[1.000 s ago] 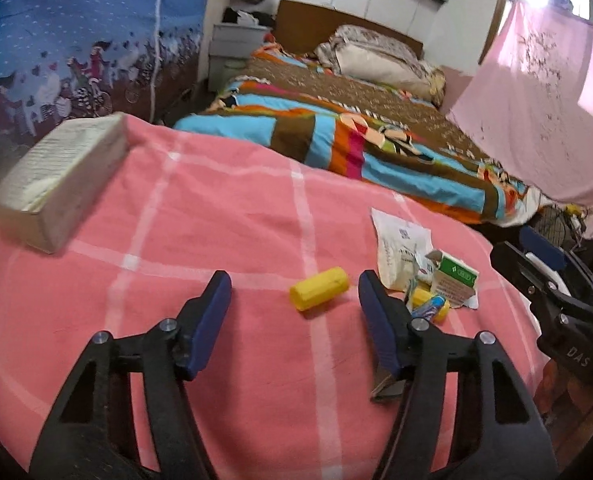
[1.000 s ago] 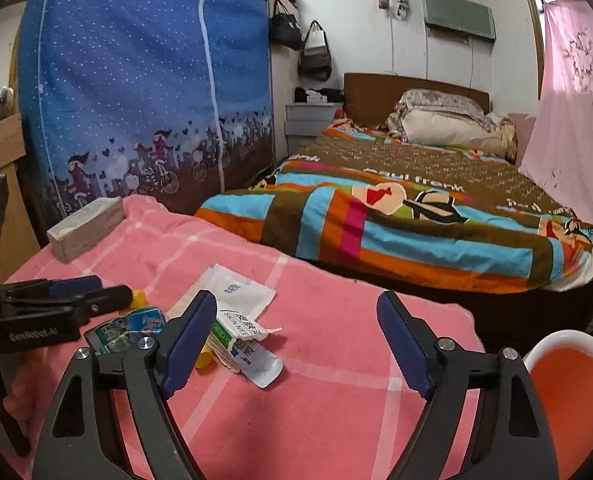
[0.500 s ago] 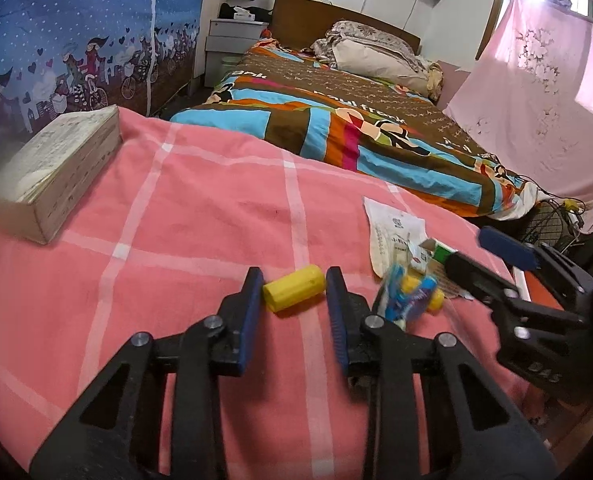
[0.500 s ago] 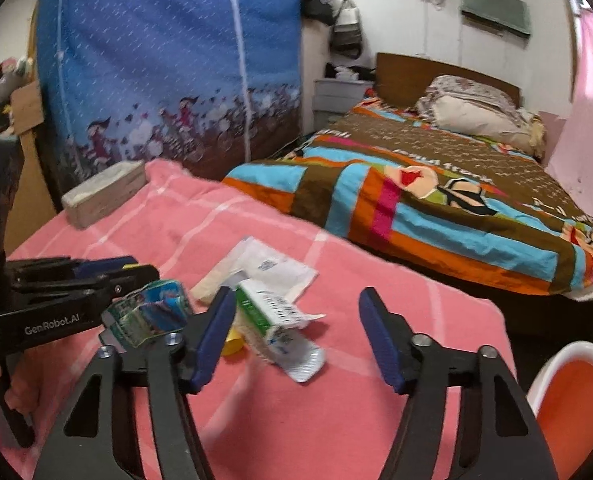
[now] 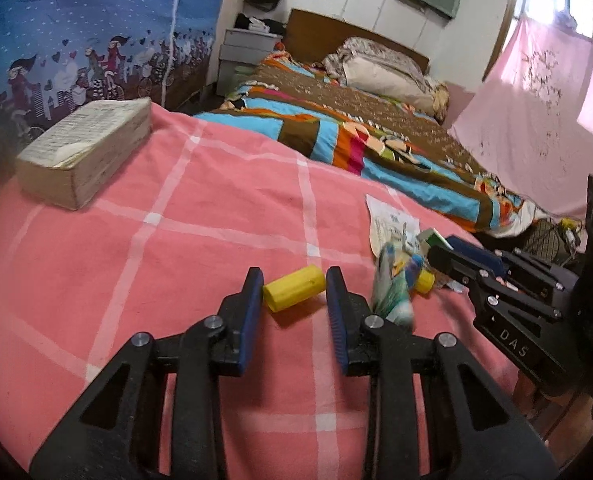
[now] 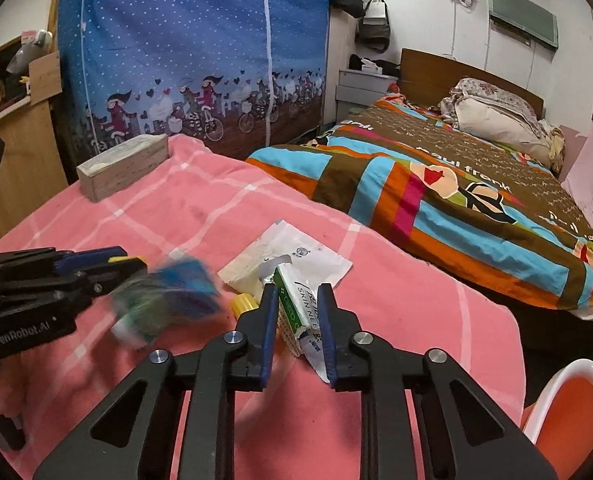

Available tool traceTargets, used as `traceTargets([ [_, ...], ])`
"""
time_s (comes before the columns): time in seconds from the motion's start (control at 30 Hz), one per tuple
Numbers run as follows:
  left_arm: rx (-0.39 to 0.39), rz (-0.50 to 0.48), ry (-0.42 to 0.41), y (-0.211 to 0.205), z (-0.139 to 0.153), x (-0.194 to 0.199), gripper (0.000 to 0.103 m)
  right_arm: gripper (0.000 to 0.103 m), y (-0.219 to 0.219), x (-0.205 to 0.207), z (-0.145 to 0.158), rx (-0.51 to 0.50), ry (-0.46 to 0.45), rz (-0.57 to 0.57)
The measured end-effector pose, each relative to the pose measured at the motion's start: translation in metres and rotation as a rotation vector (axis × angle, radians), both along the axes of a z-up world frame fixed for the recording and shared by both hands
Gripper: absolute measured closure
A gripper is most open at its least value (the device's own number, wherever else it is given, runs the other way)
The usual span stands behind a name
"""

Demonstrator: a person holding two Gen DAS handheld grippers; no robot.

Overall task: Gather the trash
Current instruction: 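Grasp the yellow cylinder with the left tool while the right tool grasps a white packet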

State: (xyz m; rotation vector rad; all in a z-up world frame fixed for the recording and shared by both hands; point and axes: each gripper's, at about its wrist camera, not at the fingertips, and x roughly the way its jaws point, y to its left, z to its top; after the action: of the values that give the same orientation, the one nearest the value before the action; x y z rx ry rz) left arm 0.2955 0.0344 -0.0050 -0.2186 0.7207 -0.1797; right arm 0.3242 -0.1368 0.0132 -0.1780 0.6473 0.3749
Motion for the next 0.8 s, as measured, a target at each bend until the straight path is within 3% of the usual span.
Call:
traceTargets([
  [0.3,0.01,0.006,-0.129,-0.003,0.013,-0.021,0.068,0.095,-0.006,-0.022,0.009,0.06,-0.079,0.004],
  [0.8,0.108,-0.066,-0.369,-0.03,0.035,-0.058,0.068,0.095,-0.024,-0.076,0.031,0.167,-0.36,0.014],
])
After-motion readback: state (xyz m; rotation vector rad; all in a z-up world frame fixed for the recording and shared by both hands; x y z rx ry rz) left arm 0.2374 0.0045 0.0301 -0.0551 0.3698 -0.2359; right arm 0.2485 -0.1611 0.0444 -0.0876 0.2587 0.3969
